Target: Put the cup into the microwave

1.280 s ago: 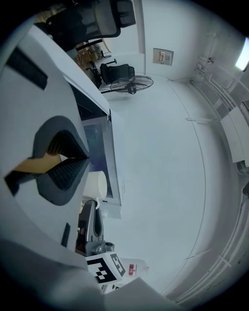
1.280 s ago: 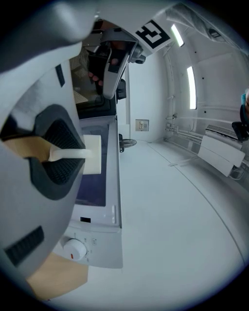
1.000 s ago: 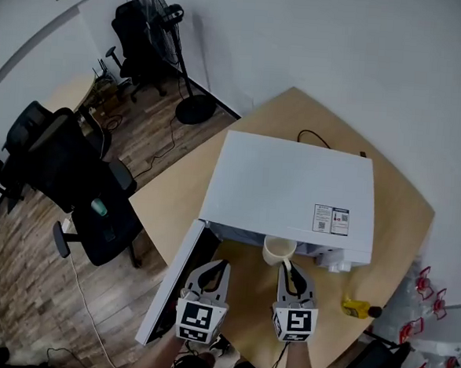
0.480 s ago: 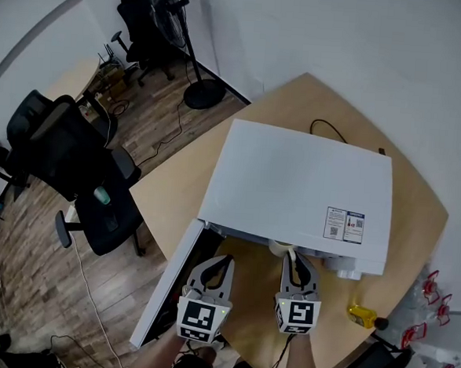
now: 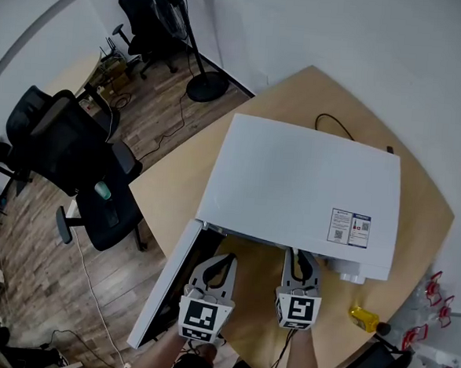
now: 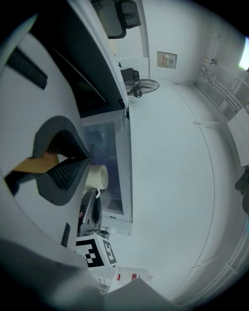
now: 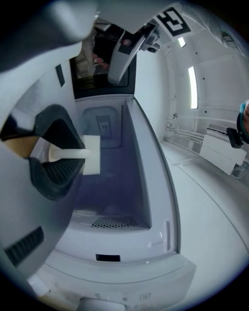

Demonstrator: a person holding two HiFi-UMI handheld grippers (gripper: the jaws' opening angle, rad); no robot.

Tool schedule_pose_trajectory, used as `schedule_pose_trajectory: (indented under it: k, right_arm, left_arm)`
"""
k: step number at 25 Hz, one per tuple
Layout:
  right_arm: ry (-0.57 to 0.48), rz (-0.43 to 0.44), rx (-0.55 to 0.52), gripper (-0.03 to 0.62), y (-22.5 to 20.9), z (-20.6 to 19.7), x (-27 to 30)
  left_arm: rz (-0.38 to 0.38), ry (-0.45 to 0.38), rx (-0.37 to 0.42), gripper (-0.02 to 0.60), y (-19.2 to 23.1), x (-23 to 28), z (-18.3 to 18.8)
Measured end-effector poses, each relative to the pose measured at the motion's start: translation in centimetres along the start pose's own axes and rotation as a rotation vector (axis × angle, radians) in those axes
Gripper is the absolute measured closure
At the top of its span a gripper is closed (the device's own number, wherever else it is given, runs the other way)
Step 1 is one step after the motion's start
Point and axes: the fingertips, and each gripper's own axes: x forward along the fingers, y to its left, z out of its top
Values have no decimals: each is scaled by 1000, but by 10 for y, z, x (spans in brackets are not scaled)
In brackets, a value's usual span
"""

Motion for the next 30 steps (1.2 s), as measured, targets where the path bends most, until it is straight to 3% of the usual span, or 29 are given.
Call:
schedule_pose_trajectory:
  k: [30]
  right_arm:
    - [-12,-6,-2,543,-4,-11,40]
  left_arm:
    - [22,32,-18,557,6,13,-11]
